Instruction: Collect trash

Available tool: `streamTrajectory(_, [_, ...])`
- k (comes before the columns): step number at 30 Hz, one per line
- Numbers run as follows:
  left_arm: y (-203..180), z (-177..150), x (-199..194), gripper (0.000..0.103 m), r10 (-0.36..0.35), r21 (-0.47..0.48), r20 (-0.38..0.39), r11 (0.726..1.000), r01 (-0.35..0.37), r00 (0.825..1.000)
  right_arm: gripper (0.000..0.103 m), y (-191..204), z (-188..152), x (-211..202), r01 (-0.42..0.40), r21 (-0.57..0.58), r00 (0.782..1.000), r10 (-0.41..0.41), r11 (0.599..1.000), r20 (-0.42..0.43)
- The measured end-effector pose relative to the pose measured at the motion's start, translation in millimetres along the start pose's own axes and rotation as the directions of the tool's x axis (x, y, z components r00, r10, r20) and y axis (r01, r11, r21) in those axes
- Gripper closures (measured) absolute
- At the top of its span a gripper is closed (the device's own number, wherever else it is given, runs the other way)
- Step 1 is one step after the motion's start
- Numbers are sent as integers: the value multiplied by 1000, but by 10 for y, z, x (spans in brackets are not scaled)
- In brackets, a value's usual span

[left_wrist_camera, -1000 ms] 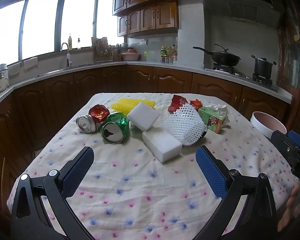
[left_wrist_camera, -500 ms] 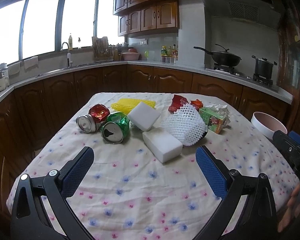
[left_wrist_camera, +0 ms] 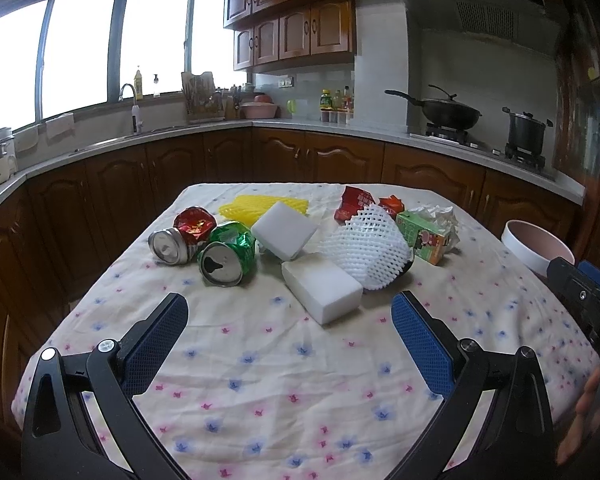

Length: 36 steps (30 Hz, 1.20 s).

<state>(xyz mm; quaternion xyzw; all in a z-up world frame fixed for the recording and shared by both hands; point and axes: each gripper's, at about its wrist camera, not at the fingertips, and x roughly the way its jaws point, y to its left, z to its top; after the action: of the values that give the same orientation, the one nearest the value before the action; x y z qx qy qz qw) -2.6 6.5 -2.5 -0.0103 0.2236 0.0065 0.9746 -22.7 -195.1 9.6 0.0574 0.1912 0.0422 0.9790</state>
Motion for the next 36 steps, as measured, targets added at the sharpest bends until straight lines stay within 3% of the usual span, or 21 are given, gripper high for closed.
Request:
streamTrajectory(14, [-52, -3, 100, 0, -17, 4, -18, 1000, 17, 1000, 0, -90, 1, 42, -11, 25, 1000, 12, 1000, -19])
streamTrajectory(22, [-90, 35, 209, 0, -82, -5, -65, 997, 82, 995, 0, -143, 39, 103, -27, 38, 999, 28, 999, -36])
streamTrajectory(29, [-234, 223, 409, 0, -124, 13, -105, 992, 126, 987, 0, -236, 215, 271, -53, 51, 996, 57, 997, -68])
streamTrajectory(36, [-422, 478, 724, 0, -162, 20, -148, 986, 167, 976, 0, -480, 458, 651, -88, 140, 984, 108, 986, -140])
